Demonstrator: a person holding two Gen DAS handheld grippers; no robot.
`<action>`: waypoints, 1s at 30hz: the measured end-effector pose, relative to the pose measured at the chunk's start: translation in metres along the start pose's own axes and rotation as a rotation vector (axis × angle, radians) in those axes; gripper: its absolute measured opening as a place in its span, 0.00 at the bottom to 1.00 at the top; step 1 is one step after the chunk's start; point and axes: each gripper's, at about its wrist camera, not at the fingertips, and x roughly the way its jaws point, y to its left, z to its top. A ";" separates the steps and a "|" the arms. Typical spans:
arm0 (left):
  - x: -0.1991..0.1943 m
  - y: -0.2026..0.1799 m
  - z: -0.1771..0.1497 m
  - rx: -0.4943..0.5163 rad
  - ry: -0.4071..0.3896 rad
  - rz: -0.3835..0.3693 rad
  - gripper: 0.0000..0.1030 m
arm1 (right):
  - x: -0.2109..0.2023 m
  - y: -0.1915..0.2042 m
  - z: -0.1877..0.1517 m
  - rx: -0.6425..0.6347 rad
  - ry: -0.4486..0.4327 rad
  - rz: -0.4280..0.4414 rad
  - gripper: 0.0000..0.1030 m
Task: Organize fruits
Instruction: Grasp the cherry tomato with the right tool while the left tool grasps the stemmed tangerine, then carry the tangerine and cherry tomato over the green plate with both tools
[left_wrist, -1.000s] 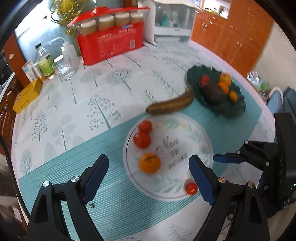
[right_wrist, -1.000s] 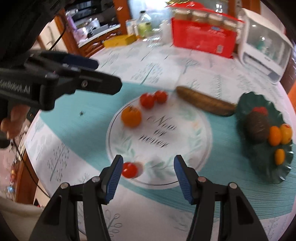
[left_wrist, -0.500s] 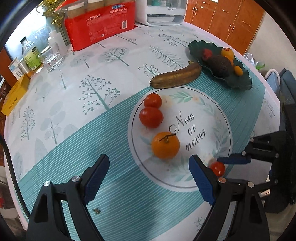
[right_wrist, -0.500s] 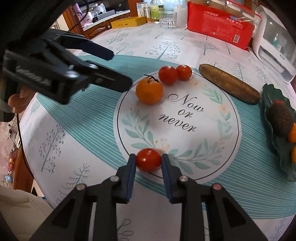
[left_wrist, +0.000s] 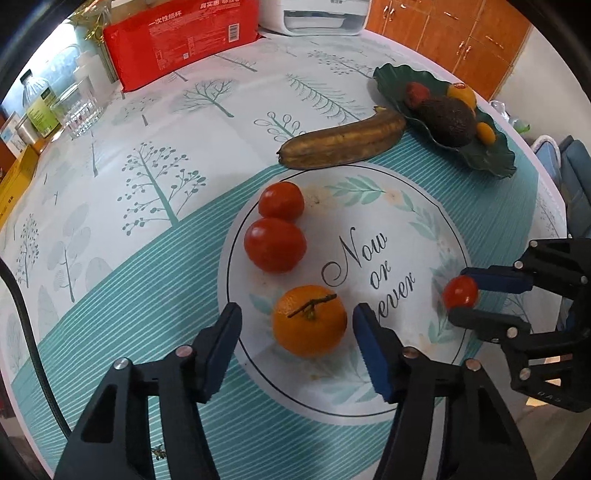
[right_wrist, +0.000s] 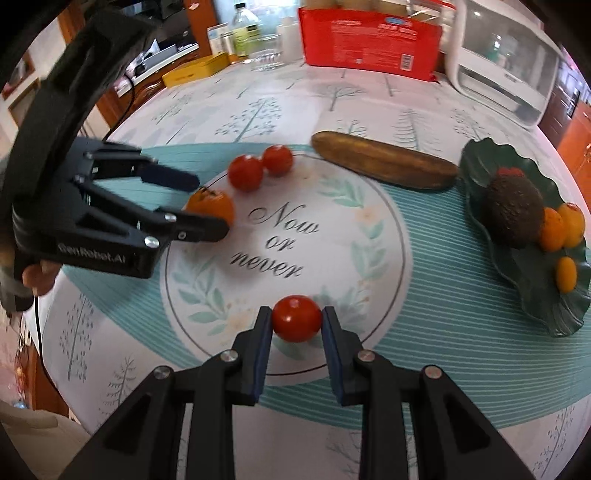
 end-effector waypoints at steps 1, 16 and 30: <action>0.001 0.000 0.000 -0.004 -0.001 0.001 0.55 | 0.001 -0.002 0.000 0.004 -0.001 0.000 0.26; 0.002 -0.010 -0.008 -0.064 -0.014 0.038 0.37 | 0.002 -0.003 0.000 0.008 -0.005 0.030 0.26; -0.020 -0.038 -0.004 -0.145 -0.034 0.054 0.36 | -0.021 -0.021 -0.002 0.020 -0.034 0.060 0.26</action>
